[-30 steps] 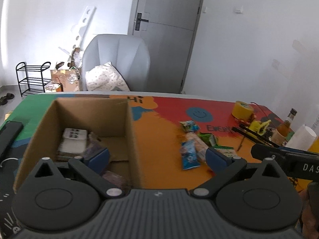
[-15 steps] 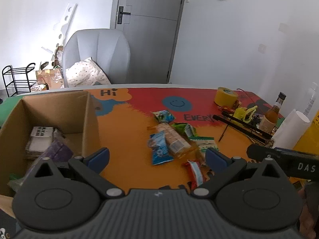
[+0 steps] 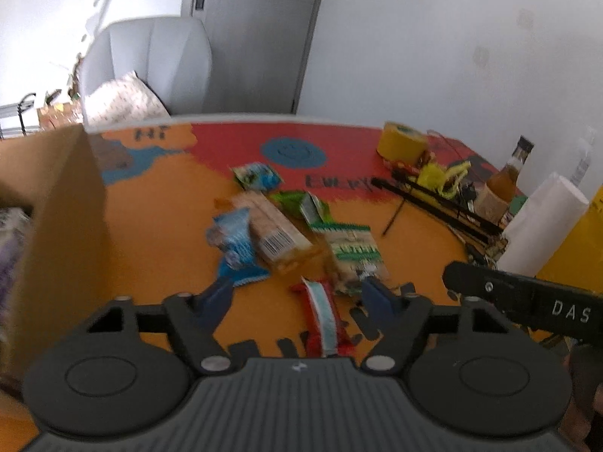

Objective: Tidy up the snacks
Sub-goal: 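Grasp the red-white snack bar with the left tool while the right tool grasps the green milk-cake packet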

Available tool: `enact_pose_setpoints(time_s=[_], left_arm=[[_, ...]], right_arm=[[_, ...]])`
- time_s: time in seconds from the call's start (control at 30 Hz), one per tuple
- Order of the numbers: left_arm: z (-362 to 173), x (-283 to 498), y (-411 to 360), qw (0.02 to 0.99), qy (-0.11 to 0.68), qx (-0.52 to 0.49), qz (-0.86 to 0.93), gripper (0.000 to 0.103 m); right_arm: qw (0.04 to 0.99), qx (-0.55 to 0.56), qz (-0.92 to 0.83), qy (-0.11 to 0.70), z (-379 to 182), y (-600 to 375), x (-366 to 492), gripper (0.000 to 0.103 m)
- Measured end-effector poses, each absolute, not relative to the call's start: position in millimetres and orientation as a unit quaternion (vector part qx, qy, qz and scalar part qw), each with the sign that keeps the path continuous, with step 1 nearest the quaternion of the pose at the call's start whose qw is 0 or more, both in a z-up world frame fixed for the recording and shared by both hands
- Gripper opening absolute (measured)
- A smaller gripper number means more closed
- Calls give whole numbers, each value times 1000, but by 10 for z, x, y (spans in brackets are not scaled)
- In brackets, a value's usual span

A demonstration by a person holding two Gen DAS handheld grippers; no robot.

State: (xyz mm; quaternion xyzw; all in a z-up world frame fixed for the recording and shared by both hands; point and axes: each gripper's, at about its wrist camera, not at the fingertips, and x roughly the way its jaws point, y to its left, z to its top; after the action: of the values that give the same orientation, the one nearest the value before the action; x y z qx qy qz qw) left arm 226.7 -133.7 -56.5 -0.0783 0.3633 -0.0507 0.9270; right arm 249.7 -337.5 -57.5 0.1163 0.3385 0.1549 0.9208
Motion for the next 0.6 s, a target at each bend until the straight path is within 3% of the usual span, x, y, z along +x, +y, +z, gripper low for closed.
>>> enact_pose_setpoints(time_s=[0.2, 0.33, 0.43, 0.5, 0.6], left_arm=[[-731, 2399, -1444, 917, 386, -75, -62, 54], [-827, 2472, -1447, 914, 395, -77, -59, 51], [-881, 2500, -1428, 916, 391, -70, -55, 39], [-889, 2510, -1402, 916, 392, -67, -51, 19], [-890, 2523, -1300, 914, 395, -80, -46, 19]], right_arm=[[916, 121, 157, 349, -669, -3386, 2582, 77], [913, 124, 160, 355, -721, -3367, 2636, 76], [911, 126, 164, 358, -759, -3328, 2689, 75], [909, 126, 169, 359, -787, -3284, 2727, 75], [908, 122, 175, 361, -826, -3192, 2781, 75]])
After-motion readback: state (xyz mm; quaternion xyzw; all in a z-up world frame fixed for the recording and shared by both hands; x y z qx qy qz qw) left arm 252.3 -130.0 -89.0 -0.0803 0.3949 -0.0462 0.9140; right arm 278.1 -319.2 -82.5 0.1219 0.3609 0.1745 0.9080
